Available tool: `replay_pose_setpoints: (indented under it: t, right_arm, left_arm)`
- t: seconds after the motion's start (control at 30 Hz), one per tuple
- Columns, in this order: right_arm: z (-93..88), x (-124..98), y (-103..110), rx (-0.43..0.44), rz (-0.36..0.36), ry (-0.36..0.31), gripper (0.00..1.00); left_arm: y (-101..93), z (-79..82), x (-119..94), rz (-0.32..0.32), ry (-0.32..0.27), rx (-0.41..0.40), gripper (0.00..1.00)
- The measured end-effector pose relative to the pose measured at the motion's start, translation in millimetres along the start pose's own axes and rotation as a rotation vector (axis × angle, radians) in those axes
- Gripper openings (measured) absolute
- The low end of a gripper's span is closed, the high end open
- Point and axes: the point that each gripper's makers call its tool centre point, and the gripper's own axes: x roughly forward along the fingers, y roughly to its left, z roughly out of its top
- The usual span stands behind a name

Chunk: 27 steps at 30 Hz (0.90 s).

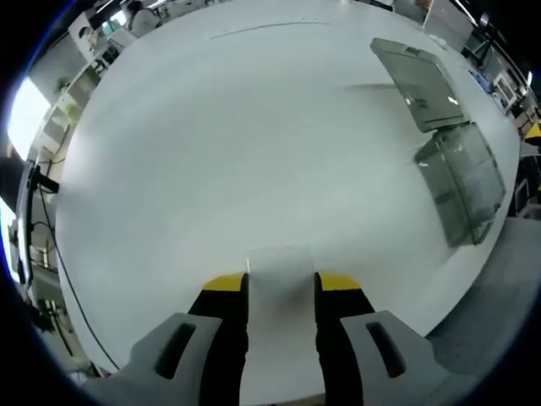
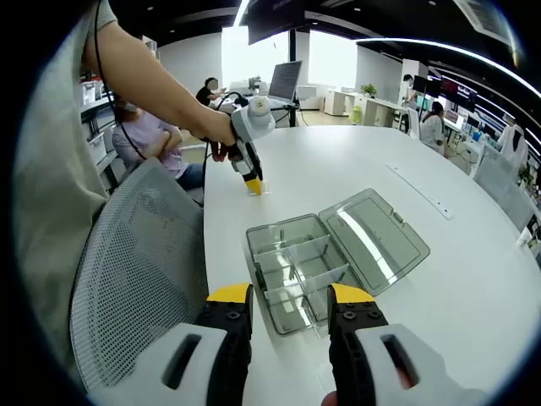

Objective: Insert the divider into the dual guide fixture by aligning both edges with the guide slots and pushing it downward to the bottom, including one-sided entry, uneven engagement, binding, and posture correction.

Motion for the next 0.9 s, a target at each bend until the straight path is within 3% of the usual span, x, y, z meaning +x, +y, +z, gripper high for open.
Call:
replay_pose_setpoints:
  t: [0.37, 0.9]
  right_arm:
    - [0.4, 2.9, -0.6, 0.003, 0.003, 0.001, 0.31]
    - [-0.3, 4.9, -4.1, 0.016, 0.012, 0.014, 0.31]
  left_arm:
    - [-6.5, 3.4, -4.9, -0.023, -0.024, 0.015, 0.28]
    - [-30.4, 10.1, -18.6, -0.068, -0.095, 0.037, 0.28]
